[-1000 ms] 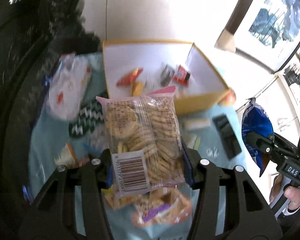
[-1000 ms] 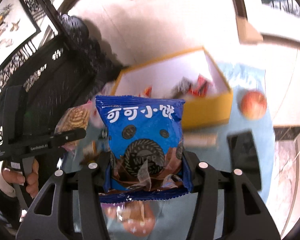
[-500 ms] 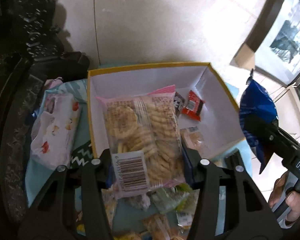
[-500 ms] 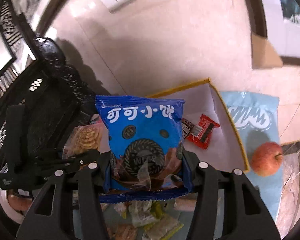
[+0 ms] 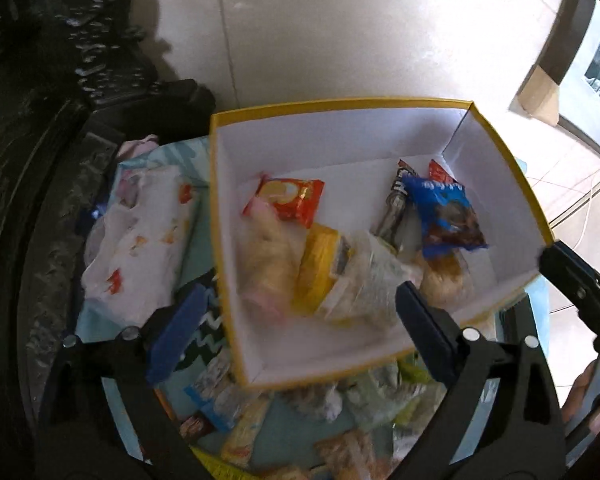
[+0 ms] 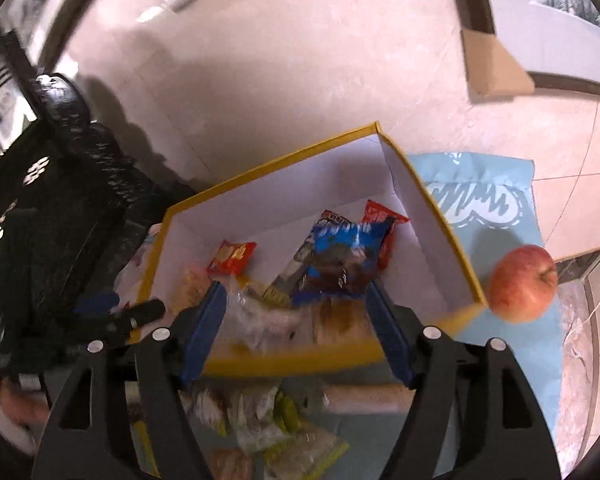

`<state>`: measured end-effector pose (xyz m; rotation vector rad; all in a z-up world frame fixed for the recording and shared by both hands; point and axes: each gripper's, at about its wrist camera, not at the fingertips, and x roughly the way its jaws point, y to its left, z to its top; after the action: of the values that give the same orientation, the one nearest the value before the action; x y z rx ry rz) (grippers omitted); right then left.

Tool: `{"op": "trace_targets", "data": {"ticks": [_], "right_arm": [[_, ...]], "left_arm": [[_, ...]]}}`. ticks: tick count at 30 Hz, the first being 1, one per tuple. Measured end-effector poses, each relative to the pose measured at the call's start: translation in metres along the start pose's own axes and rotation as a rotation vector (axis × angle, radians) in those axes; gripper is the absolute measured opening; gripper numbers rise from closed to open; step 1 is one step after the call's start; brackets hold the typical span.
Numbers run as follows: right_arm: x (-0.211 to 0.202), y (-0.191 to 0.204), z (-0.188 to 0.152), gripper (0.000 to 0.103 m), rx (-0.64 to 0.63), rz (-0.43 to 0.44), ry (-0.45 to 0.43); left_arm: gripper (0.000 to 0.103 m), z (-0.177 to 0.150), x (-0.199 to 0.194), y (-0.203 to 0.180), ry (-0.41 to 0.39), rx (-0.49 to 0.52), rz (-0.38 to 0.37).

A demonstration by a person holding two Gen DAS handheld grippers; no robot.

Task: Organize snacks
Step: 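Carry both cookie bags over the yellow box and open both tools, then lower both tools back toward the snack pile on the tablecloth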

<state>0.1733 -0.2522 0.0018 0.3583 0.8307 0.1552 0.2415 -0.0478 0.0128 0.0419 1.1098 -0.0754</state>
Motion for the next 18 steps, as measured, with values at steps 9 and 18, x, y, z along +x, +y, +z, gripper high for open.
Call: {"op": "trace_targets", "data": {"ticks": [9, 18], "right_arm": [[-0.022, -0.009, -0.090, 0.074, -0.040, -0.052, 0.159], [-0.034, -0.015, -0.148, 0.074, 0.044, -0.047, 0.276]], "left_arm": [[0.099, -0.078, -0.026, 0.024, 0.070, -0.036, -0.008], [0.099, -0.169, -0.013, 0.040, 0.220, 0.030, -0.001]]}}
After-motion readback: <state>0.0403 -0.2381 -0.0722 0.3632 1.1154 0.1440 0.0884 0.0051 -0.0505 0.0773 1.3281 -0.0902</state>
